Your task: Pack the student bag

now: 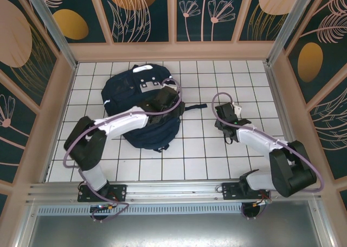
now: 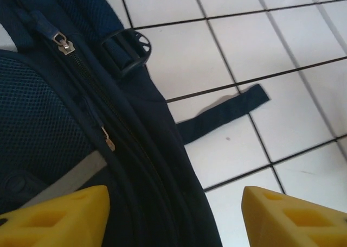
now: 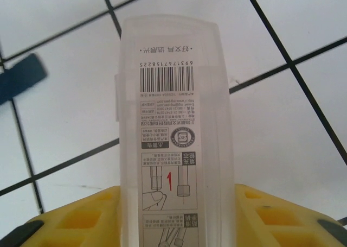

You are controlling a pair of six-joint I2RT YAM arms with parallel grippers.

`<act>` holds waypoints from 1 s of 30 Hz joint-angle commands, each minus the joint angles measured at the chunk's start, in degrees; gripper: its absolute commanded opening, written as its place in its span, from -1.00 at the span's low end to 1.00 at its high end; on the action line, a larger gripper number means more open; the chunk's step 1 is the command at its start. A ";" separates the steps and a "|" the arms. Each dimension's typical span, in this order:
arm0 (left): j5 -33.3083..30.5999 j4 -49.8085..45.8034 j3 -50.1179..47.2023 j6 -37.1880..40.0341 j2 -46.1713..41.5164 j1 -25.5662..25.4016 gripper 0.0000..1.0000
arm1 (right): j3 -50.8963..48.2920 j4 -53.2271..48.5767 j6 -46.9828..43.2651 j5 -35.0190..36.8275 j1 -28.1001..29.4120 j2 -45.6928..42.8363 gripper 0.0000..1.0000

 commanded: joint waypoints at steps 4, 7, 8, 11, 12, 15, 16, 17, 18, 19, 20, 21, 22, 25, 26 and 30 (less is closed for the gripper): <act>-9.20 -14.47 11.58 2.50 9.97 -0.44 0.13 | -3.24 4.54 -1.60 -3.96 0.62 -4.87 -0.19; -13.51 -19.35 15.44 2.98 13.48 -1.41 0.13 | -4.11 6.41 -2.21 -5.35 0.73 -5.77 -0.19; -14.99 -20.75 16.60 3.07 14.42 -1.76 0.14 | -4.38 7.15 -2.47 -5.87 0.76 -5.95 -0.19; -19.63 -25.29 20.39 3.41 17.80 -3.14 0.32 | -5.16 8.61 -2.96 -7.25 0.71 -6.27 -0.19; -22.20 -26.59 22.03 3.26 18.72 -3.61 0.35 | -5.39 8.91 -3.06 -7.64 0.80 -6.39 -0.19; -27.88 -30.38 25.95 2.37 20.82 -5.22 0.38 | -6.09 9.79 -3.28 -8.33 0.80 -7.04 -0.19; -28.04 -30.49 26.69 2.20 20.64 -5.49 0.38 | -6.40 10.11 -3.28 -8.42 0.74 -7.37 -0.19; -27.61 -30.13 27.01 2.13 20.34 -5.65 0.38 | -6.69 10.32 -3.28 -8.43 0.71 -7.68 -0.19; -27.01 -29.71 27.40 2.16 20.11 -5.67 0.37 | -6.95 10.40 -3.28 -8.36 0.71 -7.96 -0.19; -26.62 -29.33 27.96 2.32 20.09 -5.65 0.36 | -7.24 10.38 -3.19 -8.27 0.62 -8.38 -0.19; -26.84 -29.48 28.80 2.50 20.50 -5.65 0.35 | -7.48 10.40 -3.09 -8.17 0.54 -8.73 -0.19; -27.29 -29.87 29.60 2.58 21.11 -5.63 0.33 | -7.77 10.43 -3.06 -8.07 0.45 -9.21 -0.19; -27.85 -30.37 30.38 2.77 21.80 -5.72 0.30 | -8.18 10.56 -2.94 -8.08 0.37 -9.64 -0.19; -28.19 -30.42 31.73 3.04 23.17 -5.85 0.24 | -9.30 10.58 -2.60 -8.17 0.10 -10.85 -0.19; -28.11 -30.10 32.02 3.23 23.33 -5.94 0.21 | -9.57 10.56 -2.51 -8.23 -0.07 -11.12 -0.19; -28.18 -28.71 32.92 3.98 24.07 -6.62 0.21 | -10.15 10.73 -2.22 -8.61 -0.42 -11.59 -0.19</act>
